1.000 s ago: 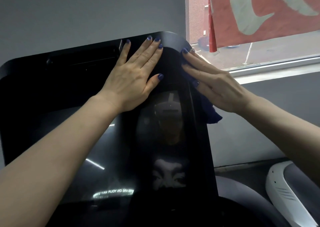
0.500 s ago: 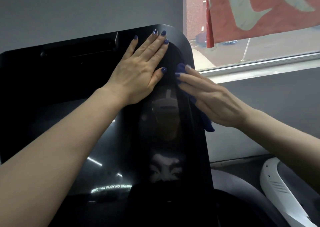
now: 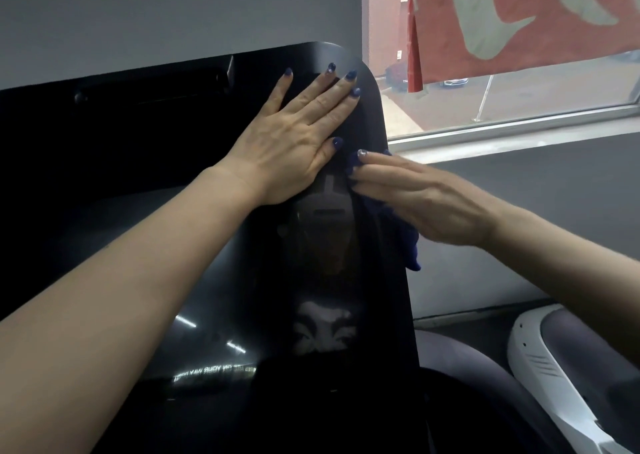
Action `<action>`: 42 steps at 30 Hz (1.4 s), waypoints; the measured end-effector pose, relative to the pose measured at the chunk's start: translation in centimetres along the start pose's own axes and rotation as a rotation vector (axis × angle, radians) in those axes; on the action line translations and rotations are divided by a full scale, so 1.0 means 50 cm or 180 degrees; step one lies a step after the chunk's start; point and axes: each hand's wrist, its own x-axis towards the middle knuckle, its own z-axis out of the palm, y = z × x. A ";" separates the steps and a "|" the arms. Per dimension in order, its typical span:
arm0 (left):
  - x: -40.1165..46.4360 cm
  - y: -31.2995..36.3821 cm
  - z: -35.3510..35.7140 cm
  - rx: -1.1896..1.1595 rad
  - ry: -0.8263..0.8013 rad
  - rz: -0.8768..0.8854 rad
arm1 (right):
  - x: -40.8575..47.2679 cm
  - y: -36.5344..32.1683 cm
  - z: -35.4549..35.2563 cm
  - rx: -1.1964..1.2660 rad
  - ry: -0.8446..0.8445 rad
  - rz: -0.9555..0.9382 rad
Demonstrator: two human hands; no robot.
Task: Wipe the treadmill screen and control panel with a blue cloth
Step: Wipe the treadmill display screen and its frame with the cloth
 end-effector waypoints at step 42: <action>-0.117 0.124 0.054 -0.0081 -0.0148 0.0553 | -0.117 -0.181 0.099 0.0501 0.0369 0.0935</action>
